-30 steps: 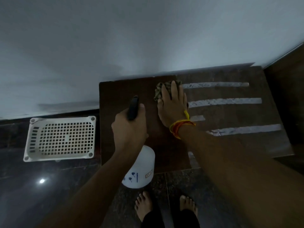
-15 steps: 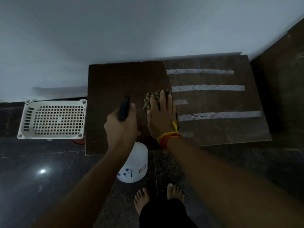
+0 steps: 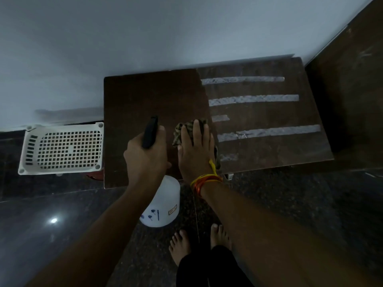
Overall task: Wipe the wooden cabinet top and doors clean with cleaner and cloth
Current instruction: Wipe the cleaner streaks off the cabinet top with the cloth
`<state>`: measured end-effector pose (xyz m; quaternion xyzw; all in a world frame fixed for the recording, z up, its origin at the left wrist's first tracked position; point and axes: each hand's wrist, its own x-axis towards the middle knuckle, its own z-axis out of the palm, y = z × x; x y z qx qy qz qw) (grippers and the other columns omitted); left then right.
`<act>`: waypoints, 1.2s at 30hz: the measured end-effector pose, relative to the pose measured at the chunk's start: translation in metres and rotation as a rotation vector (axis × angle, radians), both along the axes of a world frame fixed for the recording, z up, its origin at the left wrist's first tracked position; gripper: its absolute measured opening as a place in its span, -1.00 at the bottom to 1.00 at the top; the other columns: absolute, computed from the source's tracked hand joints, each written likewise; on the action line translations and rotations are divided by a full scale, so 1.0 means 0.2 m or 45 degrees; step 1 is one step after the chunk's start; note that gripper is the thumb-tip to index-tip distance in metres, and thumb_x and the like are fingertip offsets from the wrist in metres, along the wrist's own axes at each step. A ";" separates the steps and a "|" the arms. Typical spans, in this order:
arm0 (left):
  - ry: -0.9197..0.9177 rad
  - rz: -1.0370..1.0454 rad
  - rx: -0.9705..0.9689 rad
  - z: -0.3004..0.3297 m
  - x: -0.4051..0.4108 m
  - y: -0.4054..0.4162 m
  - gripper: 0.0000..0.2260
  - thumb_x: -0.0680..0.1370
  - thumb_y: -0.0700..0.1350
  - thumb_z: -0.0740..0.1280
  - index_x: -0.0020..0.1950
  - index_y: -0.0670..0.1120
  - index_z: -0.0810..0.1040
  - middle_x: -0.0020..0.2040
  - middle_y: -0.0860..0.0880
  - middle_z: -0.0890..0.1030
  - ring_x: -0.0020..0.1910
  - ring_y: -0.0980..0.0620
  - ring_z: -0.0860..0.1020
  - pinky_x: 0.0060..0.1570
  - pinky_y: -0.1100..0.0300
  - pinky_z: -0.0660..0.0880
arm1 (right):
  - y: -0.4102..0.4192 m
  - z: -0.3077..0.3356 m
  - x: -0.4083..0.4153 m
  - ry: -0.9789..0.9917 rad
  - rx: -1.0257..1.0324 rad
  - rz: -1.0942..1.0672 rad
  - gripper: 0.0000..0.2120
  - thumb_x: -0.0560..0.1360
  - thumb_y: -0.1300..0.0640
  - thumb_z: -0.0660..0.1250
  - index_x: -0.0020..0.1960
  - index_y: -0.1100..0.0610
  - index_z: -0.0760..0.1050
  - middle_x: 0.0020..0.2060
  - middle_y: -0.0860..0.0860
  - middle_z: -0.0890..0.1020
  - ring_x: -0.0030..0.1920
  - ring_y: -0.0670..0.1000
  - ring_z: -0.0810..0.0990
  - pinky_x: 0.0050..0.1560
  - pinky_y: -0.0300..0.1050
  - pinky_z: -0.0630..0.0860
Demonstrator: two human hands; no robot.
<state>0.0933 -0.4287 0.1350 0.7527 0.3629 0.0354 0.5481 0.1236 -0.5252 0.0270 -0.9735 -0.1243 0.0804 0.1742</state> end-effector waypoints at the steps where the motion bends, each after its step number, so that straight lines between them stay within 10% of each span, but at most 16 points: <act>1: -0.006 -0.007 -0.005 0.00 0.00 -0.01 -0.79 0.62 0.04 0.28 -0.20 0.06 0.48 -0.29 0.00 0.59 -0.51 0.21 0.57 -0.56 0.40 0.43 | -0.01 0.00 -0.01 0.005 0.007 0.001 -0.48 0.60 0.01 0.14 0.51 0.07 0.14 0.54 0.15 0.04 0.52 0.25 -0.06 0.49 0.20 -0.06; 36: 0.054 -0.024 -0.116 0.07 0.06 -0.10 -0.79 0.62 0.06 0.28 -0.19 0.04 0.49 -0.25 -0.06 0.62 -0.46 0.08 0.57 -0.56 0.38 0.44 | -0.27 -0.02 -0.02 0.016 -0.100 -0.055 -0.51 0.60 -0.02 0.10 0.50 0.04 0.18 0.53 0.14 0.08 0.51 0.26 0.00 0.48 0.23 0.04</act>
